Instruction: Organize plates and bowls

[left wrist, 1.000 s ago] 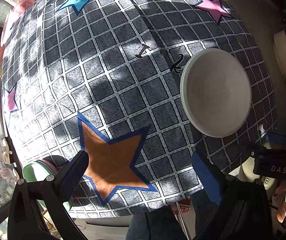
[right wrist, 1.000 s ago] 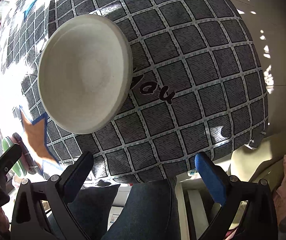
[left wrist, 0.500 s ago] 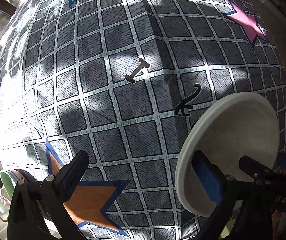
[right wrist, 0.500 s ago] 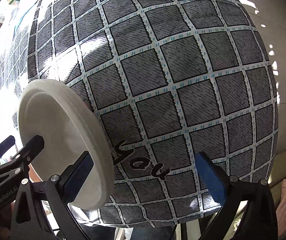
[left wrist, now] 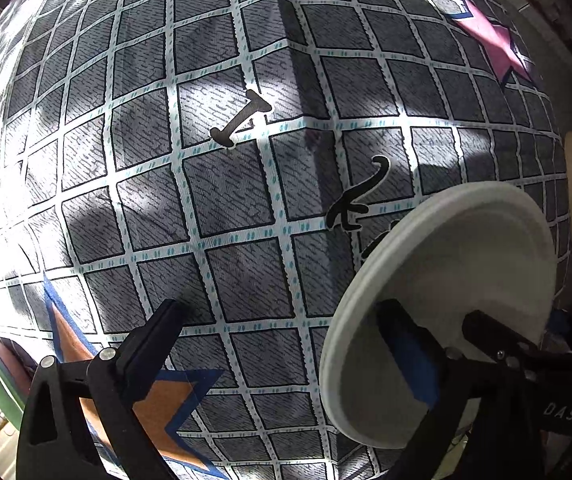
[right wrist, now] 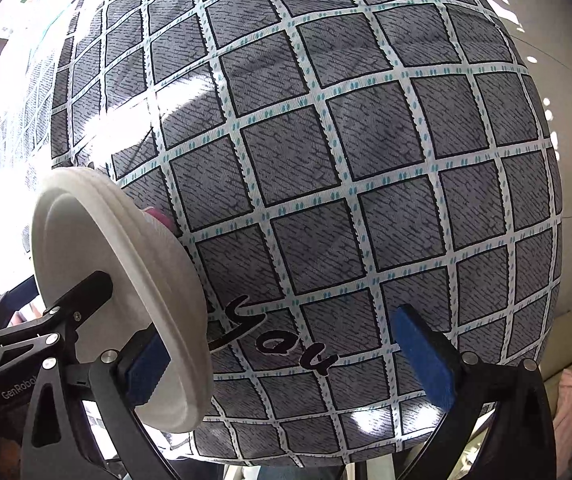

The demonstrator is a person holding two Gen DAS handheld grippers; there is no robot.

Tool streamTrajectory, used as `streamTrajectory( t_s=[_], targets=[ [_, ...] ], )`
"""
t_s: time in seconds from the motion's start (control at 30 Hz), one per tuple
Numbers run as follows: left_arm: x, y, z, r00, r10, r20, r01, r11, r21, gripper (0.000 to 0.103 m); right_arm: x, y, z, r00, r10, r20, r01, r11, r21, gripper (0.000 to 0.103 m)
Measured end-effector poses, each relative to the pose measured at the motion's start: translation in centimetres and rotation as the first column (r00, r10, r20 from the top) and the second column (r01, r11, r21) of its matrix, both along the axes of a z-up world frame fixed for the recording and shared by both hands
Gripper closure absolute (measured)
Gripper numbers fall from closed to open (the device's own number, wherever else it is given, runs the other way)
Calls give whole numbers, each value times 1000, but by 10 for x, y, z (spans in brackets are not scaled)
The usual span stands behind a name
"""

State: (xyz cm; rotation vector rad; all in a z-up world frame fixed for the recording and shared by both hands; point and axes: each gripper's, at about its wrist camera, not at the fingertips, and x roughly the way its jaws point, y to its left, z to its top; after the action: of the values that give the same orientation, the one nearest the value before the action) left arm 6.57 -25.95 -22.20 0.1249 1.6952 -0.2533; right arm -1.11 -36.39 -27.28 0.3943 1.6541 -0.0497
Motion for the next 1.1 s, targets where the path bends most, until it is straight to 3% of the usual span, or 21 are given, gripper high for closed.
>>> streamTrajectory(
  t_s=[0.07, 0.13, 0.2, 0.3, 0.4, 0.6, 1.1],
  targets=[
    [1, -18, 10, 998, -56, 24, 57, 998, -11, 30, 6, 9, 7, 999, 32, 30, -32, 999, 4, 20],
    [-2, -31, 14, 993, -112, 25, 113, 993, -26, 47, 5, 19, 12, 997, 53, 51, -55, 997, 55, 58],
    [-2, -42, 15, 991, -133, 0, 132, 990, -50, 64, 4, 23, 11, 999, 28, 35, -32, 993, 117, 78],
    [2, -49, 16, 993, -116, -35, 113, 992, -59, 64, 2, 21, 9, 1000, -18, 26, 14, 991, 136, 78],
    [1, -45, 19, 991, -134, -24, 132, 990, -54, 64, -6, 33, 13, 1000, 23, 18, -25, 993, 119, 78],
    [-18, -9, 23, 993, -118, -10, 117, 992, -37, 64, -17, 61, 12, 999, 46, -16, -43, 988, 150, 78],
    [-39, 102, 13, 997, 18, -72, -20, 999, -26, 64, -6, 160, 10, 962, 261, -80, -248, 958, 144, 78]
  ],
)
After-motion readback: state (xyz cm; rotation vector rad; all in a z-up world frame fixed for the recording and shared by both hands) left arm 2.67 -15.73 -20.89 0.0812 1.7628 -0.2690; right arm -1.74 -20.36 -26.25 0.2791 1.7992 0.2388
